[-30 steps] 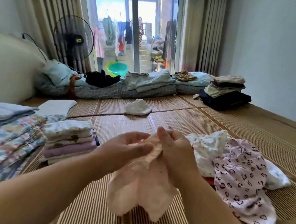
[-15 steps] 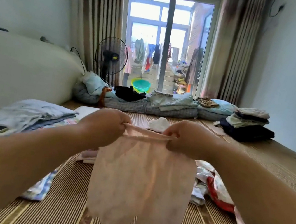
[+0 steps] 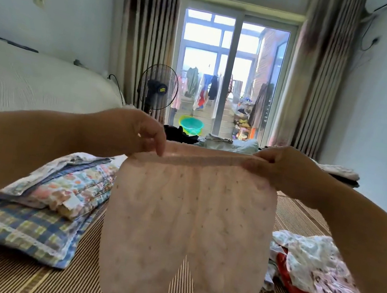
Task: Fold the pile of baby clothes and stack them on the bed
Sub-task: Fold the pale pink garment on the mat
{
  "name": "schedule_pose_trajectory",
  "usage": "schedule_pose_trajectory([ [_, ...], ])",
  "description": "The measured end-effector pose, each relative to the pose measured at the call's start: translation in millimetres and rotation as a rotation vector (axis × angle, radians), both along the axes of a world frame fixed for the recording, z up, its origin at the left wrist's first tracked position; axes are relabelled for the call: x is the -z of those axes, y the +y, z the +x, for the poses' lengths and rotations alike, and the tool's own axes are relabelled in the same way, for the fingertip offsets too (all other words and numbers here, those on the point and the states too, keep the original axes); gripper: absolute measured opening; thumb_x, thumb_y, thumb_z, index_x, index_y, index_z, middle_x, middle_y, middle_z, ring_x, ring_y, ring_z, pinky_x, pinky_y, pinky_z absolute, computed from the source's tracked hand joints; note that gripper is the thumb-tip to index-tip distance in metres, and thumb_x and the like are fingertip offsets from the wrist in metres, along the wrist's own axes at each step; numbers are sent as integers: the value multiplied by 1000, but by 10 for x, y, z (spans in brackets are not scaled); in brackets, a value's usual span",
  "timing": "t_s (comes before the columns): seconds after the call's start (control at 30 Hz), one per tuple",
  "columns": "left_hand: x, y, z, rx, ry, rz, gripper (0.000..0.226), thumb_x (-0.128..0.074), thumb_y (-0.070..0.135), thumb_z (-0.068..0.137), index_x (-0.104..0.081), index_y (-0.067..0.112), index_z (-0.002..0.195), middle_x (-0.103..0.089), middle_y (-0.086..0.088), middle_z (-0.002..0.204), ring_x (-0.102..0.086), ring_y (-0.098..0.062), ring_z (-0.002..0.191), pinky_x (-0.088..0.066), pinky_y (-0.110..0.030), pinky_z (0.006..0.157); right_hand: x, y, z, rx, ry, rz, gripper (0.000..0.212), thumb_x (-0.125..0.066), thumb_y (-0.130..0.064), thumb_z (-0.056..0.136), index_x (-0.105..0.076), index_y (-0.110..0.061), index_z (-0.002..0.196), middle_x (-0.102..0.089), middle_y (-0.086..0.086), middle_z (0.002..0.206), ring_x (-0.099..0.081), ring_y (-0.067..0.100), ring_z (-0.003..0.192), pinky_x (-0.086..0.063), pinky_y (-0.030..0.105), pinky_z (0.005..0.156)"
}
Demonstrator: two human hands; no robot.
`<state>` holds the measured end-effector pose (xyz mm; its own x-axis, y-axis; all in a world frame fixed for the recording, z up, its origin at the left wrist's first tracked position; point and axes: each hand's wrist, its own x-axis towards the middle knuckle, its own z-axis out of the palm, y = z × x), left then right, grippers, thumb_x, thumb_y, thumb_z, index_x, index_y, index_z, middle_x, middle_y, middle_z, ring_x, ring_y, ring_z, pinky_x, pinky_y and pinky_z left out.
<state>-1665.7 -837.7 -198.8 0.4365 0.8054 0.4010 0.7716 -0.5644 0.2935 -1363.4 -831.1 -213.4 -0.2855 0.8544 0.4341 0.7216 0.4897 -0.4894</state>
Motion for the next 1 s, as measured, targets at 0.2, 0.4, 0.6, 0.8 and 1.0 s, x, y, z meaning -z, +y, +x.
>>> schedule_pose_trajectory([
  [0.2, 116, -2, 7, 58, 177, -274, 28, -50, 11, 67, -70, 29, 60, -67, 5, 69, -58, -11, 64, -46, -24, 66, 4, -61, -42, -127, 140, -146, 20, -66, -32, 87, -75, -16, 78, -67, 0, 68, -61, 14, 64, -50, 30, 65],
  [0.4, 261, 87, -73, 100, -319, -511, 47, -72, 35, 64, -61, -10, 68, -54, -16, 67, -50, -23, 65, -44, -30, 65, 38, -47, 63, -116, 291, -337, 20, -66, -27, 86, -75, -9, 89, -73, 10, 85, -71, 22, 78, -58, 35, 71],
  [0.6, 468, 261, 167, -129, -556, -376, 22, -81, 26, 70, -66, 16, 84, -66, 2, 77, -63, -13, 68, -50, -27, 58, 240, 35, -128, 111, 507, -385, 9, -69, -11, 85, -74, -6, 91, -74, 14, 82, -69, 24, 65, -60, 36, 59],
  [0.8, 439, 253, 582, -440, -535, -383, 15, -71, 24, 72, -66, 10, 73, -64, -5, 72, -61, -18, 64, -49, -29, 55, 465, 63, -543, 273, 608, -185, 16, -66, -13, 78, -67, -11, 63, -65, 6, 64, -59, 23, 63, -53, 39, 64],
  [1.0, 308, 130, 1002, -155, -871, -620, 51, -61, 57, 84, -68, 7, 88, -67, -10, 83, -66, -25, 76, -58, -39, 78, 484, 10, -774, -52, 879, -226, 14, -65, -26, 89, -72, -17, 80, -74, 11, 85, -72, 30, 86, -58, 49, 80],
])
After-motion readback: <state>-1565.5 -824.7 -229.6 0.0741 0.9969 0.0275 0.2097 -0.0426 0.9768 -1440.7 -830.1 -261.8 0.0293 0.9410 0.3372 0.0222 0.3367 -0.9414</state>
